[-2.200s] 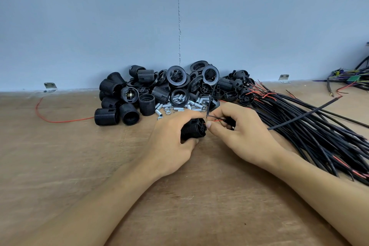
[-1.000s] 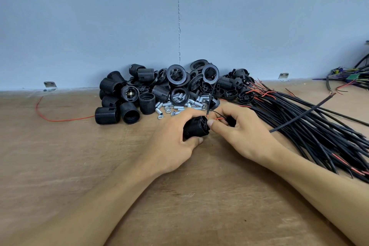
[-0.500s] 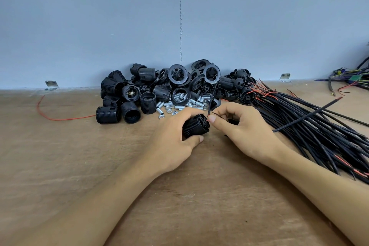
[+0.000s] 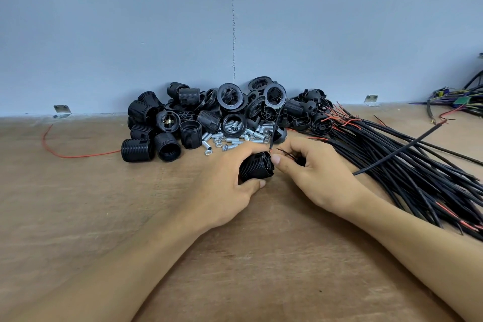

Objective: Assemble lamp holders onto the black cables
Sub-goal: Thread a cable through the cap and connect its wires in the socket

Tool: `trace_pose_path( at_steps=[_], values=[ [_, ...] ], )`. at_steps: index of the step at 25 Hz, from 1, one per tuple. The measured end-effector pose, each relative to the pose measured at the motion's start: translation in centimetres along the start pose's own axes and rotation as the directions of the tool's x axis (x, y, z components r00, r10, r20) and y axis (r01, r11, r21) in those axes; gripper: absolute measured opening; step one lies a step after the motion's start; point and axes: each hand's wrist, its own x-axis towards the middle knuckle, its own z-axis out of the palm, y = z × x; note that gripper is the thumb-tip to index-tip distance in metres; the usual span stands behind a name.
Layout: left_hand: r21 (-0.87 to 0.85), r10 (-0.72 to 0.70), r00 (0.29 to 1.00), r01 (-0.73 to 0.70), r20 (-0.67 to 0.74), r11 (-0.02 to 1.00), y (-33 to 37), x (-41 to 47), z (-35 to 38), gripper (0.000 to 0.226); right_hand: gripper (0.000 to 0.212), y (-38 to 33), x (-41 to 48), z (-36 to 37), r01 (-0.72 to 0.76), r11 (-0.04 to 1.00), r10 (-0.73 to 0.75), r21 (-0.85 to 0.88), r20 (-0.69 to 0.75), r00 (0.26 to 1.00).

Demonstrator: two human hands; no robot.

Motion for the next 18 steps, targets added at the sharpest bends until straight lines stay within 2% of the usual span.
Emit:
trace_pose_path(
  at_steps=[5, 9, 10, 12, 15, 18],
  values=[
    [-0.022, -0.008, 1.000, 0.008, 0.010, 1.000, 0.2, 0.1, 0.0, 0.048, 0.025, -0.1, 0.0, -0.1, -0.014, 1.000, 0.014, 0.012, -0.018, 1.000],
    [-0.128, -0.062, 0.998, 0.063, 0.012, 0.990, 0.0, 0.0, 0.1, 0.049, 0.008, 0.0, 0.1, 0.1, -0.025, 0.995, 0.030, 0.092, -0.052, 0.998],
    [-0.142, -0.065, 0.998, 0.066, 0.009, 0.988, 0.0, 0.1, 0.1, 0.052, 0.003, 0.0, 0.0, 0.0, -0.031, 0.987, 0.037, 0.156, -0.035, 0.999],
    [-0.182, -0.086, 0.996, 0.083, -0.010, 0.980, -0.3, 0.2, -0.1, 0.059, 0.008, 0.2, 0.1, -0.4, -0.043, 0.962, 0.036, 0.268, 0.029, 0.999],
    [-0.243, -0.142, 0.990, 0.143, 0.021, 0.960, -1.1, 0.5, -0.1, 0.054, 0.005, 0.6, 0.2, -1.0, -0.066, 0.943, 0.035, 0.326, 0.102, 0.994],
    [-0.257, -0.165, 0.985, 0.170, 0.040, 0.951, -1.3, 0.5, -0.2, 0.054, 0.002, 0.8, 0.3, -1.1, -0.055, 0.934, 0.018, 0.354, 0.109, 0.994]
  ],
)
